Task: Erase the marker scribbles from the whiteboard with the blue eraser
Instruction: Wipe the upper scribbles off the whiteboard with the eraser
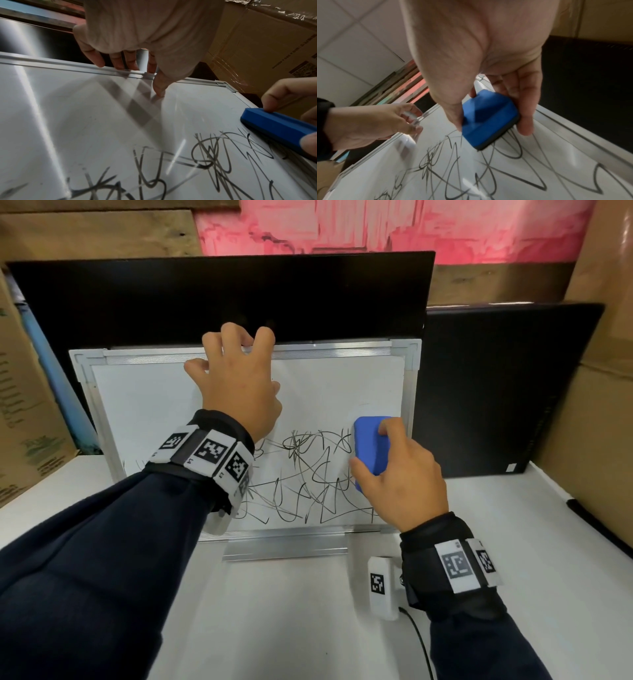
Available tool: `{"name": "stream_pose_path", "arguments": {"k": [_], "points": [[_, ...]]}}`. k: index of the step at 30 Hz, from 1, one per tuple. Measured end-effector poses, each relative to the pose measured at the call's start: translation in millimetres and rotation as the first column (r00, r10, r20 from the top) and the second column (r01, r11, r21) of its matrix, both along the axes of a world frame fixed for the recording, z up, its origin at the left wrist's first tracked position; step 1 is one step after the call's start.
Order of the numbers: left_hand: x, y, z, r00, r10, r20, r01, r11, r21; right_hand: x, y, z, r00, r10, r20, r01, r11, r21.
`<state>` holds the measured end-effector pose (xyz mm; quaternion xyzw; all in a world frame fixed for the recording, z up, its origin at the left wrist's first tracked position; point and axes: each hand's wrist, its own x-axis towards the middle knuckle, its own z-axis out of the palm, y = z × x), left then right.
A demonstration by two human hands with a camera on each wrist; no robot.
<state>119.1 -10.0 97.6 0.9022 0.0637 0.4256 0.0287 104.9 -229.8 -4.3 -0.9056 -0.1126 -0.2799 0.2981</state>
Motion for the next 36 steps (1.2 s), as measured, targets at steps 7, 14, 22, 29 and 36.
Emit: {"name": "stream_pose_path", "arguments": {"k": [7, 14, 22, 29, 36], "points": [[-1, 1, 1, 1.0, -0.003, -0.004, 0.003, 1.0, -0.001, -11, -7, 7, 0.956, -0.079, -0.282, 0.025, 0.981, -0.19], [-1, 1, 0, 1.0, 0.004, -0.001, -0.004, 1.0, 0.005, -3, -10, 11, 0.984, -0.078, -0.163, 0.062, 0.993, -0.103], [-1, 1, -1, 1.0, 0.0, -0.004, 0.0, 1.0, 0.004, 0, -10, 10, 0.991, -0.014, -0.134, 0.003, 0.997, -0.08], [1, 5, -1, 1.0, -0.023, 0.004, 0.023, 1.0, -0.001, -2, 4, 8, 0.985, 0.07, -0.159, -0.084, 0.993, -0.083], [1, 18, -2, 0.995, -0.103, 0.012, 0.102, 0.994, 0.034, -3, 17, 2, 0.97, 0.134, -0.202, -0.162, 0.978, -0.131]]}}
